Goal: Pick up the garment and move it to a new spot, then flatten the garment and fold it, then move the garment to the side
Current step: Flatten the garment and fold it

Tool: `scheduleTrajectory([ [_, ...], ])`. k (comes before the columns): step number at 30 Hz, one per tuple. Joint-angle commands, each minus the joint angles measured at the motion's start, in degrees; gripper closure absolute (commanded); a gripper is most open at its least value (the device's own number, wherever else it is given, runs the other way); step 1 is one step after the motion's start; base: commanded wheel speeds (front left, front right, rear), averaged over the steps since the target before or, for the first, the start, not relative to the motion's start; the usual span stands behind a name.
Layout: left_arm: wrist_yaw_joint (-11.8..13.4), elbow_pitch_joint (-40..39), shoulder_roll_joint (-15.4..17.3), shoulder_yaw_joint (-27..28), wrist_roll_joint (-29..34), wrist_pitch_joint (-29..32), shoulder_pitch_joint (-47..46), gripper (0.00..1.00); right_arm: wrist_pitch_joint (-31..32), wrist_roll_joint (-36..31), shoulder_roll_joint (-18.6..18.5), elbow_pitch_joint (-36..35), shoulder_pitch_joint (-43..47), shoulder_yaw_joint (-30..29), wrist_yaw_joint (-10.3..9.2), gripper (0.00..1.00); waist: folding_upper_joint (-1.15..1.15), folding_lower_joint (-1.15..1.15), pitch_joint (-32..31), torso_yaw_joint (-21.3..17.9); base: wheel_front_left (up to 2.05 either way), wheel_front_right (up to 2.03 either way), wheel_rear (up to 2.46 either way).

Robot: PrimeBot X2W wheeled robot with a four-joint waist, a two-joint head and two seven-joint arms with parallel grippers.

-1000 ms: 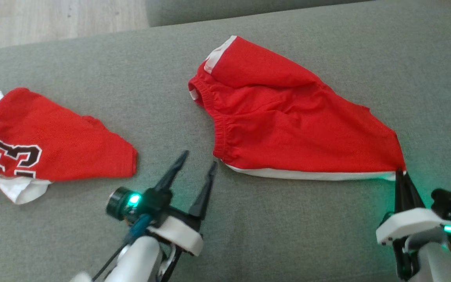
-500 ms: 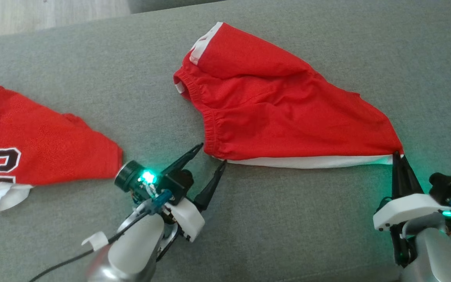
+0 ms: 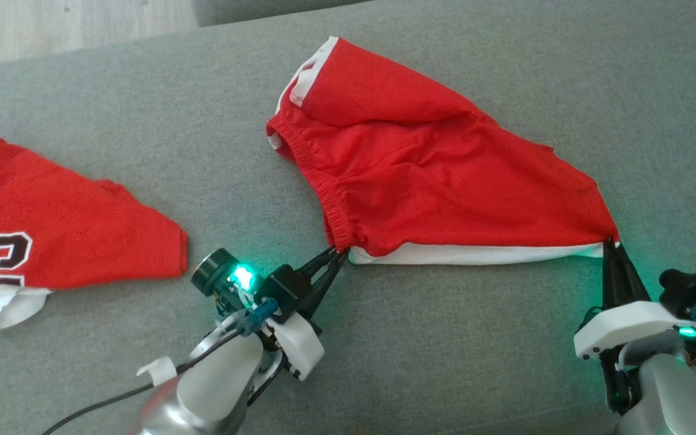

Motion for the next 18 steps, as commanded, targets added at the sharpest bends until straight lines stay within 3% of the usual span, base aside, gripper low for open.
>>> scheduleTrajectory([
  [1,0.10,-1.12,1.38,1.37,-0.54,-0.70,-2.25,1.00,-0.53,0.29,-0.38,-1.39,-1.64,1.26,-0.04,1.00,0.00,0.00,-0.50,0.30,0.00,0.00,0.00],
  [9,0.86,-3.48,3.04,2.55,-1.61,-1.13,-1.65,1.00,-0.67,-0.26,-0.38,-3.75,-1.23,1.56,-0.04,1.00,0.00,0.00,-3.27,1.16,0.00,0.00,0.00],
  [18,0.66,-10.70,9.14,4.97,-2.99,1.71,-6.66,1.00,4.80,-1.38,-0.38,-14.60,-4.50,3.53,-0.04,1.00,0.00,0.00,-8.09,1.81,0.00,0.00,0.00],
])
